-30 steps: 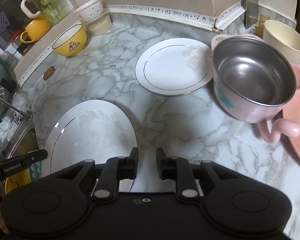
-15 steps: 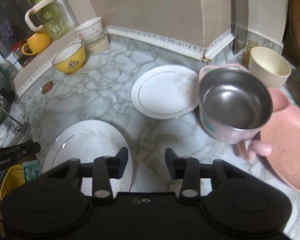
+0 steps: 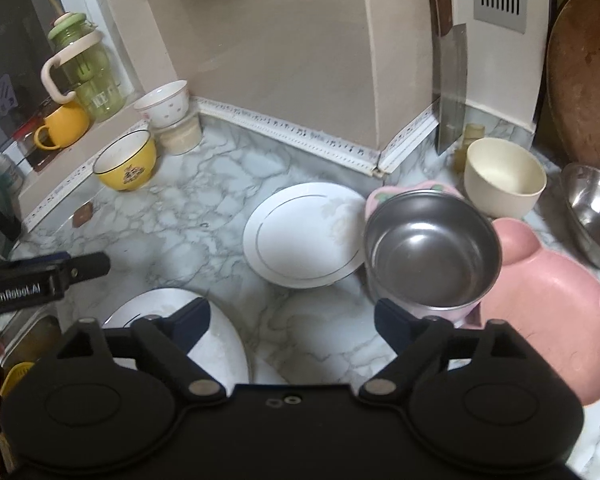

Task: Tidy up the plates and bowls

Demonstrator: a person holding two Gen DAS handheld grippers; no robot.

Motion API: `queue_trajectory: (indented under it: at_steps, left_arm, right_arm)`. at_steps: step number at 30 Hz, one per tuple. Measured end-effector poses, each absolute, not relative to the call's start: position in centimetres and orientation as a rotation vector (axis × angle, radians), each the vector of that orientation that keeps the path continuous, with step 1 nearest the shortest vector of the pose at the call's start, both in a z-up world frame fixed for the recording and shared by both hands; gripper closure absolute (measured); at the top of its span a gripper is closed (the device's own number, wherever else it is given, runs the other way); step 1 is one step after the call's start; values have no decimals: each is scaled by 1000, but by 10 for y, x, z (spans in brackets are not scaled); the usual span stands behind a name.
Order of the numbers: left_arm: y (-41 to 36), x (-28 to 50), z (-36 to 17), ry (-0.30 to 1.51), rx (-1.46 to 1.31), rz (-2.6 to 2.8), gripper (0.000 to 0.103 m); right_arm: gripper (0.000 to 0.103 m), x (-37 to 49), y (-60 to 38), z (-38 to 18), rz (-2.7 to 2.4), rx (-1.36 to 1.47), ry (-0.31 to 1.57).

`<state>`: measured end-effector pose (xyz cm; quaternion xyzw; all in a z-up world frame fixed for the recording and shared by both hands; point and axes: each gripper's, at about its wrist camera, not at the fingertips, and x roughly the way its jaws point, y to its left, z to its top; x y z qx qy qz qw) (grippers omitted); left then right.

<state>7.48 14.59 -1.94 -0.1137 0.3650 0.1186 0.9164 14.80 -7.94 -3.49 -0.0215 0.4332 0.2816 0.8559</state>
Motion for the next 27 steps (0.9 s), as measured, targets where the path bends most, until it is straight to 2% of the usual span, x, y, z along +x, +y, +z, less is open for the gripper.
queue_trajectory:
  at_steps: [5,14,27]
  left_arm:
    - [141,104,-13,721,-227,169,23]
    - [134,170,-15,752,-204,27,22]
    - [139,239,-59,893,-177,-64,22]
  right_arm:
    - [4,153,-79,-33,567,-42,889]
    - [2,161,-73,-43,533,-31,894]
    - [0,186,-66,-77,456,32,967]
